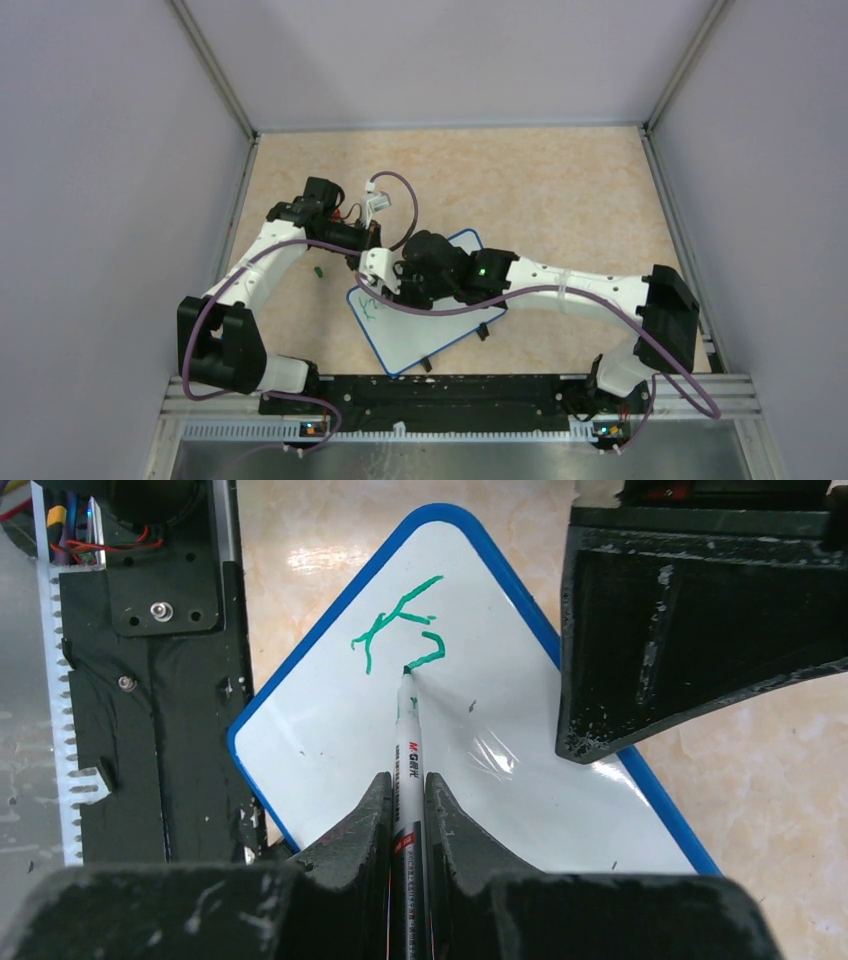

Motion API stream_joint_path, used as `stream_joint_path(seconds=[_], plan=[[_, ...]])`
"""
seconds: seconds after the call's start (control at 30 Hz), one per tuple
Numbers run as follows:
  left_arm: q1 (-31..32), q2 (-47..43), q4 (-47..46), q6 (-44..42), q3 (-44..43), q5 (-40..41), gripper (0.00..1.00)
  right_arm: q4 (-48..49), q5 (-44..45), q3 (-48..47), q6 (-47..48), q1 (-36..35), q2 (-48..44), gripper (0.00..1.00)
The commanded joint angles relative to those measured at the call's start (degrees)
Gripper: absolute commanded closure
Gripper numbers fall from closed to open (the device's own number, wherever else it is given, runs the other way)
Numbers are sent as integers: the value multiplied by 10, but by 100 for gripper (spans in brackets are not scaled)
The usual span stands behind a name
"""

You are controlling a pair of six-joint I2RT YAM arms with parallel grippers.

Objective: Write a sentence on the whiteboard

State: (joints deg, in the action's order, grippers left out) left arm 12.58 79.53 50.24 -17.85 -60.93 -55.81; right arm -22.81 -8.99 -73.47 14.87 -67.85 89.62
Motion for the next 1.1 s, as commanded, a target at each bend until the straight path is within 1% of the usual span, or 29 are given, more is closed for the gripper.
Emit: stream_joint_path(seconds=[0.0, 0.3, 0.6, 1.07], plan=[[10, 5, 0, 6, 12, 28, 100, -8, 8, 9, 12, -6, -16, 100], [10, 7, 0, 5, 12, 27, 100, -25, 24, -2, 24, -8, -25, 100], [11, 8, 0, 5, 12, 28, 100, -43, 25, -68, 28, -9, -23, 100], [12, 5, 0, 5, 11, 29, 100, -19, 40, -84, 28, -8, 12, 100]])
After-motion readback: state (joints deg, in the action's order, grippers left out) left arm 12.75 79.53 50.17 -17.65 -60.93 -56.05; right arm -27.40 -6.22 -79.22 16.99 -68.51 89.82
